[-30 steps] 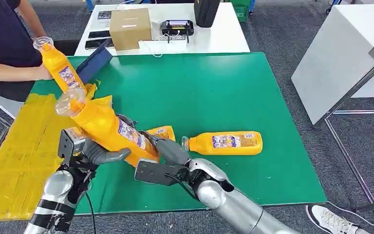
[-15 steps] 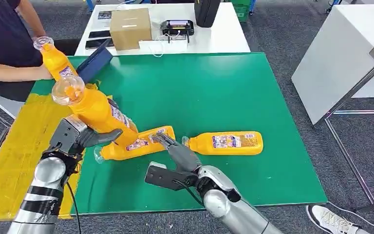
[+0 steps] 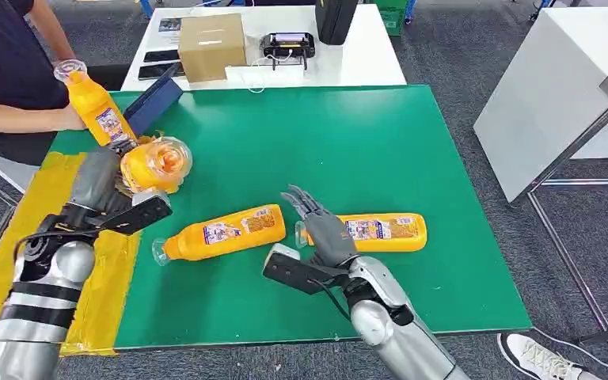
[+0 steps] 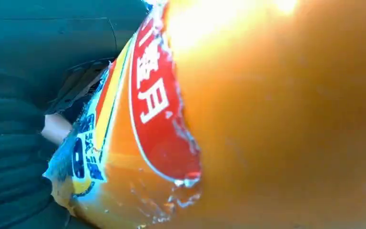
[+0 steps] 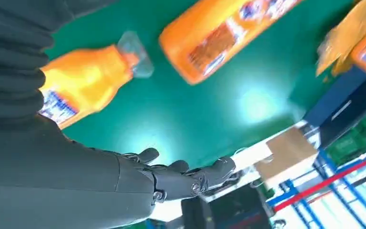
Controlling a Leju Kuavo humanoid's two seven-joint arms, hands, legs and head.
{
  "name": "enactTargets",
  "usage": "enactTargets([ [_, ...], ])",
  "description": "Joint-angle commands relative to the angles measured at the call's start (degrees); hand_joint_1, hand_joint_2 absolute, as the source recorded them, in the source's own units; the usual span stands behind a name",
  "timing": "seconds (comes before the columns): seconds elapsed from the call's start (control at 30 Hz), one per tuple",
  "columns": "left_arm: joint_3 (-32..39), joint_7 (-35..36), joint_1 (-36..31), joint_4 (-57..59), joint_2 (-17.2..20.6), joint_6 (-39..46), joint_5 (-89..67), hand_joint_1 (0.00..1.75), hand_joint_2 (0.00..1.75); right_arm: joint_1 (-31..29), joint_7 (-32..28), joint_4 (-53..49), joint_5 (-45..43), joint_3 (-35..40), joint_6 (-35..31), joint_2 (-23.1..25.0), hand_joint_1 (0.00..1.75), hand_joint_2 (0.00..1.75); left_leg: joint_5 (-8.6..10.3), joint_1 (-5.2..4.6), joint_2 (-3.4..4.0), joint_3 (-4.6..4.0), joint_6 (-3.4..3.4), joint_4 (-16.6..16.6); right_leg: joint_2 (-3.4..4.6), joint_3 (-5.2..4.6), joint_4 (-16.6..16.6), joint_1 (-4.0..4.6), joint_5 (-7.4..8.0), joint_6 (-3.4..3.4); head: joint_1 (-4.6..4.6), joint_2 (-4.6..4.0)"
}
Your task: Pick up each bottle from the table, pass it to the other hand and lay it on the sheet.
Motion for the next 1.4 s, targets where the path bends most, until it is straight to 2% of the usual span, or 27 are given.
enactTargets([
  [0.03, -8.7, 5.6, -12.0, 28.5, 10.6, -2.6, -17.8, 1.75, 1.75, -0.8, 0.1, 1.7, 0.9, -1.9, 1.5, -0.8, 0.00, 0.00, -0.07, 0.08, -0.13, 0.19, -0.07, 0.0, 0.12, 0.22, 0.0, 0.04, -0.09, -0.08, -0.02, 0.00],
  [0.23, -9.2, 5.6, -12.4, 31.0, 9.7, -1.3, -18.2, 1.75, 1.75, -1.2, 0.1, 2.3, 0.9, -1.6, 1.5, -0.4, 0.00, 0.00, -0.09, 0.13, -0.06, 0.25, -0.07, 0.0, 0.28, 0.25, 0.0, 0.08, -0.10, -0.10, -0.02, 0.00],
  [0.3, -10.1, 6.2, -12.3, 30.5, 10.0, -3.1, -18.5, 1.75, 1.75, -1.4, 0.1, 2.7, 0.9, -1.4, 1.6, -0.3, 0.00, 0.00, -0.03, 0.08, -0.12, 0.14, -0.05, 0.0, 0.10, 0.16, 0.0, 0.03, -0.08, -0.06, 0.00, 0.00],
  [0.43, -13.9, 6.0, -16.2, 37.7, 10.8, -10.4, -18.5, 1.75, 1.75, -2.6, 0.2, 4.7, 0.9, -0.9, 1.7, 0.1, 0.00, 0.00, -0.08, 0.11, -0.11, 0.17, -0.07, 0.1, 0.18, 0.24, 0.0, 0.05, -0.10, -0.08, 0.02, 0.00],
  [0.5, -14.1, 5.8, -16.5, 38.6, 11.0, -10.5, -18.4, 1.75, 1.75, -2.8, 0.2, 5.1, 0.9, -0.9, 1.8, 0.2, 0.00, 0.00, -0.01, 0.06, -0.06, 0.08, -0.06, 0.0, 0.13, 0.12, 0.0, 0.02, -0.04, -0.07, 0.00, 0.00],
  [0.6, -16.6, 4.2, -17.2, 42.1, 11.6, -11.8, -18.5, 1.75, 1.75, -3.6, 0.2, 6.0, 0.9, -0.3, 1.8, 0.3, 0.00, 0.00, -0.01, 0.07, -0.03, 0.06, -0.07, 0.0, 0.17, 0.10, 0.0, 0.03, -0.02, -0.07, -0.02, 0.00],
  [0.73, -18.2, -3.6, -15.4, 44.0, 11.6, -13.3, -13.3, 1.75, 1.75, -4.7, -0.2, 7.3, 0.6, 0.4, 2.0, -0.1, 0.00, 0.00, -0.03, 0.05, 0.03, 0.16, -0.07, 0.0, 0.25, 0.16, 0.0, 0.02, -0.04, -0.06, 0.00, 0.00],
  [0.77, -18.8, -4.9, -15.0, 43.8, 11.6, -13.7, -12.8, 1.75, 0.00, -5.1, -0.2, 7.7, 0.4, 0.3, 2.0, -0.1, 0.00, 0.00, -0.07, 0.08, 0.00, 0.23, -0.08, 0.0, 0.29, 0.25, 0.0, 0.04, -0.07, -0.07, 0.00, 0.00],
  [0.8, -19.7, -4.9, -14.9, 43.9, 11.3, -14.2, -12.6, 1.75, 0.00, -5.9, -0.3, 8.6, 0.2, 0.1, 2.1, 0.1, 0.00, 0.00, -0.06, 0.06, 0.02, 0.23, -0.07, 0.0, 0.30, 0.22, 0.0, 0.02, -0.06, -0.06, 0.00, 0.00],
  [0.83, -19.4, -4.9, -14.9, 44.4, 10.7, -14.9, -11.7, 0.24, 0.00, -6.4, -0.3, 9.2, 0.1, 0.1, 2.2, 0.3, 0.00, 0.00, -0.06, 0.07, 0.02, 0.18, -0.07, 0.0, 0.27, 0.20, 0.0, 0.04, -0.06, -0.05, 0.00, 0.00],
  [0.87, -19.2, -4.4, -15.3, 44.9, 9.4, -16.1, -10.6, 0.00, 0.00, -7.7, -0.4, 10.2, 2.3, 0.9, 1.1, 0.0, 0.00, 0.00, -0.03, 0.05, 0.01, 0.14, -0.06, 0.0, 0.22, 0.16, 0.0, 0.01, -0.04, -0.04, 0.00, 0.00],
  [0.9, -21.4, -3.6, -16.2, 45.5, 7.9, -16.1, -11.9, 0.00, 0.00, -10.0, -0.3, 12.8, 3.7, 1.0, 0.9, 0.5, 0.00, 1.75, -0.08, 0.08, -0.03, 0.25, -0.07, 0.0, 0.28, 0.29, 0.0, 0.03, -0.09, -0.06, 0.00, 0.00],
  [1.0, -23.3, -4.0, -19.5, 47.7, 3.7, -16.4, -10.2, 0.00, 0.00, -18.6, -2.5, 22.5, 5.4, 2.9, 4.8, 0.9, 0.00, 1.75, 0.01, 0.06, -0.12, 0.11, -0.05, 0.0, 0.14, 0.18, 0.0, 0.01, -0.03, -0.05, -0.02, 0.00],
  [1.1, -25.2, -5.4, -22.7, 49.1, 1.1, -17.0, -8.4, 0.00, 0.00, -25.6, -5.2, 34.2, 4.6, 3.9, 8.8, 2.6, 0.00, 1.75, 0.08, 0.06, -0.28, 0.04, -0.03, 0.1, 0.02, 0.15, 0.1, 0.00, 0.00, -0.03, 0.02, 0.00],
  [1.2, -25.2, -7.2, -23.8, 48.2, 0.4, -17.4, -5.0, 0.00, 0.00, -27.5, -8.4, 40.2, 4.2, 5.0, 9.4, 3.6, 0.00, 1.75, 0.23, 0.07, -0.44, 0.01, 0.03, 0.1, -0.08, 0.18, 0.0, 0.00, 0.09, 0.05, 0.02, 0.00],
  [1.4, -24.2, -7.6, -23.5, 47.0, 0.6, -16.7, -2.3, 0.00, 0.00, -26.9, -9.8, 40.9, 5.0, 7.2, 9.7, 3.4, 0.00, 1.75, 0.24, 0.07, -0.38, 0.06, 0.04, 0.1, 0.04, 0.20, 0.0, 0.01, 0.22, -0.02, 0.00, 0.00],
])
